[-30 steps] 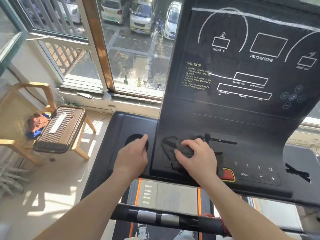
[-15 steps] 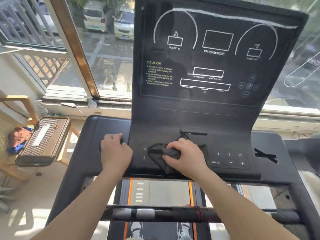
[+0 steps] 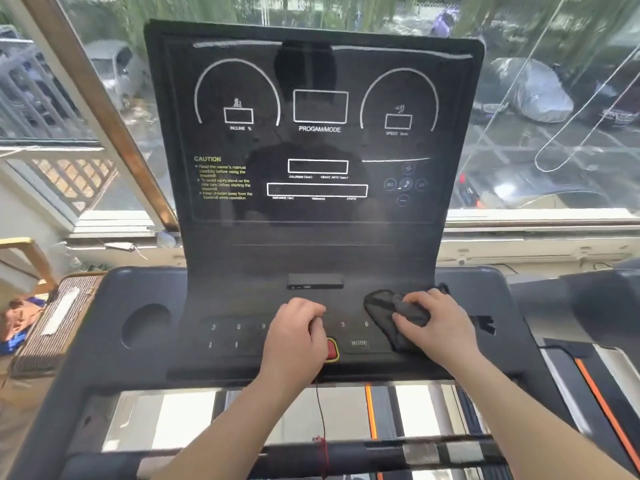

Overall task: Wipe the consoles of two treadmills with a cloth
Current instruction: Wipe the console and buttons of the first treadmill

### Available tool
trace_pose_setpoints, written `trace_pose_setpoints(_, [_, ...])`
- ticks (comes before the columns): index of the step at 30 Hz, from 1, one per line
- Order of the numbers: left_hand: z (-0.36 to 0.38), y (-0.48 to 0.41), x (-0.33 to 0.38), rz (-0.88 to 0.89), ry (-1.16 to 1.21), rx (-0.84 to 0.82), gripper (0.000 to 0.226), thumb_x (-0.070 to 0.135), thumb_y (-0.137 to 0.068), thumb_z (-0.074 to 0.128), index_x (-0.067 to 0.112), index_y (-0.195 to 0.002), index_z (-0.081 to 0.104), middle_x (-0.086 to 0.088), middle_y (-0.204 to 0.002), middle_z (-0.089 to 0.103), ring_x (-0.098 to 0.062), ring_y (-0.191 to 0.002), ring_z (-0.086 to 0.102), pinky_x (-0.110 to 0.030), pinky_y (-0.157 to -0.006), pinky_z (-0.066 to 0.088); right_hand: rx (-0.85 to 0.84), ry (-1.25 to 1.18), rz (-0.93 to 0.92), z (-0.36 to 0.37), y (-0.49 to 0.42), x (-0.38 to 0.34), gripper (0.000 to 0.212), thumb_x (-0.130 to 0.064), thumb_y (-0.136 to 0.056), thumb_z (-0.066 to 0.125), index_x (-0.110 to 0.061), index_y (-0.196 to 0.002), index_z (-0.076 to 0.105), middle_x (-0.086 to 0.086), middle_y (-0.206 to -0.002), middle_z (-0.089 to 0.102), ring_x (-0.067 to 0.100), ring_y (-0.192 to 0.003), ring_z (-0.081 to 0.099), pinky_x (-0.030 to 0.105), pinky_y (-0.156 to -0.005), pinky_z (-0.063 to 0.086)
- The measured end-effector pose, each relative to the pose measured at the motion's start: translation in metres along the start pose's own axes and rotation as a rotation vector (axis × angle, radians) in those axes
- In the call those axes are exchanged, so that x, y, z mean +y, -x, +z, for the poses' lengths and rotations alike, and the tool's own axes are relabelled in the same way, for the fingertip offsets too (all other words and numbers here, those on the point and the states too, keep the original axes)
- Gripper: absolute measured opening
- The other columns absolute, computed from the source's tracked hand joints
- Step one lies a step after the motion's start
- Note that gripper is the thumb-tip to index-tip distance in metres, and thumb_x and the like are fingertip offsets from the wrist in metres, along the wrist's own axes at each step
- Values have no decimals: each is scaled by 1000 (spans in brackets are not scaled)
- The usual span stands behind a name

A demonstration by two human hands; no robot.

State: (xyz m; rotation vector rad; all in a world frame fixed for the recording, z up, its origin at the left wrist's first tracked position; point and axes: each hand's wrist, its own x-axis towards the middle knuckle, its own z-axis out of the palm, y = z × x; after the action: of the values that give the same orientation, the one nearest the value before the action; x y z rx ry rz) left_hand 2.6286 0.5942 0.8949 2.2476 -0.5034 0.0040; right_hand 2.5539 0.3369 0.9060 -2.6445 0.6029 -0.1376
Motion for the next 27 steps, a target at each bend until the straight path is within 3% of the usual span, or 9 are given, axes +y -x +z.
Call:
trace_pose_setpoints(3, [9,-1,11,-12,4,-5,22,6,-96,58,16,-111,72,13,-106,63,-5,-103,56,-17,-88,44,122,-4,198,1,-11,3,36,-55,-92,64,-30,-117,63,-5,-107,62,18,-98,57,32,-73,49])
trace_pose_setpoints(6, [6,3,16,-36,0,16,23,5,-96,57,18,-109,71,16,-106,63,-3,-104,58,-20,-89,47,169,-1,230,7,-24,-11,37,-52,-95,60,-26,-120,61,1,-112,64,26,-105,61,39,-78,55])
trace_pose_setpoints(10, [-11,8,10,-33,-21,87,24,3,-95,59,18,-108,71,16,-106,63,-3,-106,60,-19,-89,48,155,63,-77,6,-48,-36,31,-46,-96,63,-24,-118,66,0,-108,64,27,-106,60,39,-76,53])
trace_pose_setpoints(13, [-31,13,1,-86,-52,104,22,7,-97,60,20,-110,71,19,-106,62,2,-105,59,-10,-89,45,254,200,-451,7,-69,-65,22,-30,-83,83,-16,-97,75,5,-85,62,32,-79,64,34,-54,49])
trace_pose_setpoints(16, [-50,18,-10,-113,-65,144,21,8,-97,60,21,-110,71,19,-106,63,1,-104,59,-15,-88,50,267,322,-701,17,-79,-104,22,-23,-72,90,-12,-81,74,8,-74,58,32,-63,59,32,-45,42])
trace_pose_setpoints(19, [-66,23,-22,-148,-64,189,22,8,-97,60,21,-110,72,18,-107,64,-2,-104,60,-21,-89,54,241,429,-805,43,-76,-151,25,-16,-64,91,-12,-74,68,7,-71,56,31,-61,56,33,-48,40])
trace_pose_setpoints(24, [-96,33,-48,-188,-53,262,23,6,-95,61,21,-108,72,19,-106,63,-3,-102,61,-21,-87,54,171,486,-877,74,-74,-225,24,-12,-68,87,-11,-82,67,9,-79,60,32,-69,58,37,-52,44])
trace_pose_setpoints(27, [-118,34,-64,-227,-40,300,23,5,-96,62,21,-108,73,20,-105,64,-2,-102,62,-16,-86,53,141,512,-959,79,-73,-264,31,-4,-53,85,-10,-75,63,10,-74,56,32,-64,56,35,-50,32])
